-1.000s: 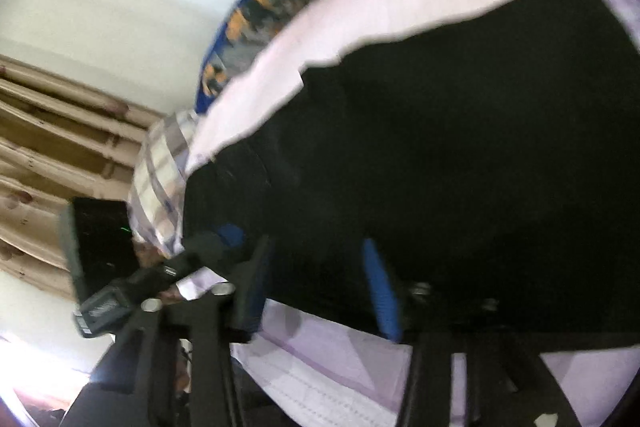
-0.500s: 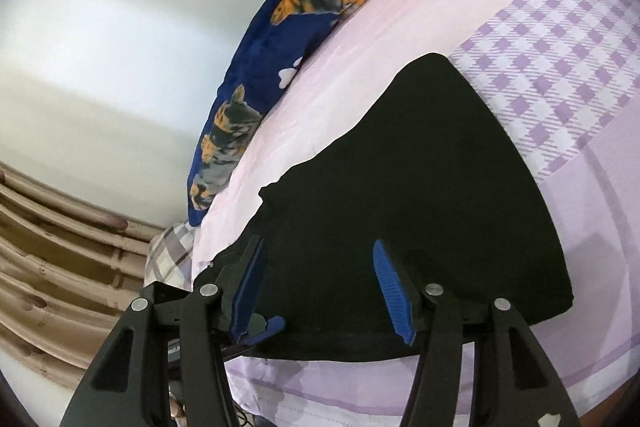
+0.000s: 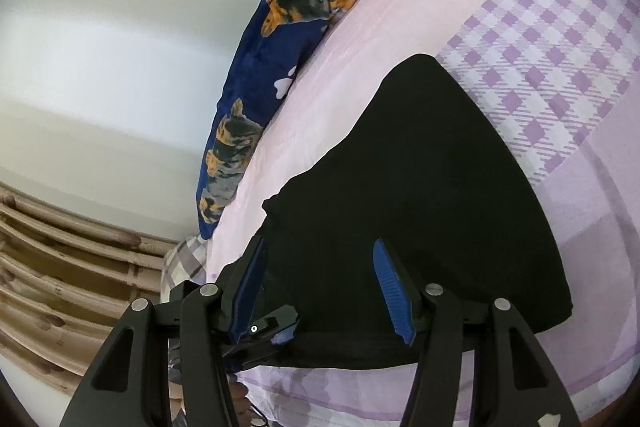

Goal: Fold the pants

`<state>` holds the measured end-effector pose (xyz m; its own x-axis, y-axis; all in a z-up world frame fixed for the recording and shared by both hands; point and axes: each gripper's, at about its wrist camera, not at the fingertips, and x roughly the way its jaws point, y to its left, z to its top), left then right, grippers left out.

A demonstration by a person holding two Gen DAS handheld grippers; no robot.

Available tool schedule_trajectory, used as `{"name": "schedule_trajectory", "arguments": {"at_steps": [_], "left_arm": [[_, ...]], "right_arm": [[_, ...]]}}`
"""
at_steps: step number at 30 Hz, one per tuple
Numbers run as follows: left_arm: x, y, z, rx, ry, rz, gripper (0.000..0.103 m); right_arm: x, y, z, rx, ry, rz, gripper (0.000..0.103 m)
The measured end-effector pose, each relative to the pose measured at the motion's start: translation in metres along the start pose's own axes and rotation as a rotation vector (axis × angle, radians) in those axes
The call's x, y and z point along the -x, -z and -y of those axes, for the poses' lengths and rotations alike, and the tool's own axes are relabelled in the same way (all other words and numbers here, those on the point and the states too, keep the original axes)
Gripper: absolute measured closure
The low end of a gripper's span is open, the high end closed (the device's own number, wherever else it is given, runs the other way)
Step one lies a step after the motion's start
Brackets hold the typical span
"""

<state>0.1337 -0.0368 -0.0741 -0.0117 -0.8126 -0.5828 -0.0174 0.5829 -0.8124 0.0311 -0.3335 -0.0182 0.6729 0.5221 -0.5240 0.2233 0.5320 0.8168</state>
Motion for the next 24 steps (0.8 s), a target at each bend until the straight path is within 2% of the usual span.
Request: {"name": "schedule_trajectory", "arguments": {"at_steps": [4, 6, 7, 8, 11, 16, 19, 22, 24], "left_arm": [[-0.010, -0.004, 0.008, -0.003, -0.002, -0.006, 0.053], [-0.008, -0.003, 0.008, 0.010, -0.018, 0.004, 0.059], [-0.007, -0.002, 0.009, -0.003, -0.039, 0.016, 0.080], [-0.006, -0.001, 0.010, -0.017, -0.067, 0.027, 0.095], [0.000, 0.006, 0.014, -0.044, -0.094, 0.063, 0.097], [0.016, 0.024, 0.032, -0.168, -0.185, 0.127, 0.097], [0.018, 0.026, 0.020, -0.172, -0.228, 0.126, 0.097], [0.019, 0.022, 0.008, -0.138, -0.229, 0.130, 0.099], [0.023, 0.021, 0.009, -0.154, -0.231, 0.141, 0.099]], "right_arm": [[-0.001, 0.002, 0.003, -0.003, 0.014, -0.008, 0.050], [-0.002, 0.002, 0.005, -0.009, 0.025, -0.009, 0.050], [-0.002, 0.002, 0.005, -0.011, 0.030, -0.009, 0.050], [-0.002, 0.003, 0.006, -0.012, 0.036, -0.007, 0.050], [-0.001, 0.004, 0.006, -0.008, 0.055, -0.002, 0.050], [-0.003, 0.005, 0.008, -0.016, 0.075, -0.004, 0.050], [-0.007, 0.007, 0.009, -0.011, 0.084, -0.011, 0.050], [-0.010, 0.010, 0.008, 0.004, 0.095, -0.029, 0.049], [-0.010, 0.012, 0.005, 0.026, 0.101, -0.030, 0.049]]}}
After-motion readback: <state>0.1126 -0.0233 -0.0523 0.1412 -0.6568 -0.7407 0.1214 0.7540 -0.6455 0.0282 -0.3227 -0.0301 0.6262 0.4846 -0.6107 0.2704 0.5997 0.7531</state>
